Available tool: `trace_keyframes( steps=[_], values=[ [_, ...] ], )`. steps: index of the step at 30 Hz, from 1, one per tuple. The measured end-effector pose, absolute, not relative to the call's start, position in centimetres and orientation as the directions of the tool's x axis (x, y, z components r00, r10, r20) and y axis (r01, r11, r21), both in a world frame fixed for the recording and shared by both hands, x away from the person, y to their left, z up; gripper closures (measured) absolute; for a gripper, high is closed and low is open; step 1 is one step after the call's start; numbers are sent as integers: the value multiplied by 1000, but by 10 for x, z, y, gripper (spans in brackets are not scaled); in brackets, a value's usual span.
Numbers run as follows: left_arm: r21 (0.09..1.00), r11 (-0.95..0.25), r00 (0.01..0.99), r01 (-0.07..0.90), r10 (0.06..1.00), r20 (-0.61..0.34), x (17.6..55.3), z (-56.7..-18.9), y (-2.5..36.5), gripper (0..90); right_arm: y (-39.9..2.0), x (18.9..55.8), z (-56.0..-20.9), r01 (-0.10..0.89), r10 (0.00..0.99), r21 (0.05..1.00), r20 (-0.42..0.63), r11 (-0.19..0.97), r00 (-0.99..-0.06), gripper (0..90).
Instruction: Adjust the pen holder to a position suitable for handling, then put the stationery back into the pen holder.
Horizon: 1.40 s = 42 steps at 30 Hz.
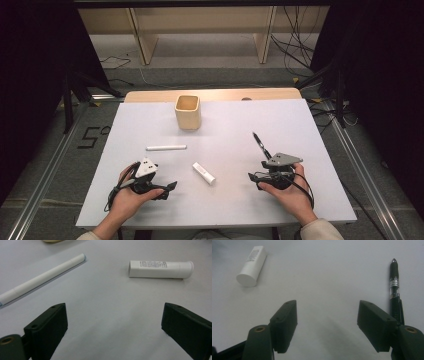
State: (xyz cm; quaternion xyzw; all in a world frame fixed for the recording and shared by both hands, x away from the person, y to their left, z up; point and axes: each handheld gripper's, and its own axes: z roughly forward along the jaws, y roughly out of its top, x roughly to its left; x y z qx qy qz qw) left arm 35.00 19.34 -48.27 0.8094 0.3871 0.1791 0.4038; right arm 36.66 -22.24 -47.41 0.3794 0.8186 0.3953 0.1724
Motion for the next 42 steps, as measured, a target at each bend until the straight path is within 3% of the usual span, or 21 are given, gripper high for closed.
trace_keyframes(
  steps=[31, 42],
  values=[
    [796, -368, 630, 481, 776, -21, 349, -482, 194, 72, -222, 367, -475, 494, 766, 777, 23, 390, -642, 319],
    [795, -373, 636, 477, 772, -19, 349, -482, 194, 81, -226, 371, -471, 510, 791, 763, -3, 398, -612, 396]
  ],
)
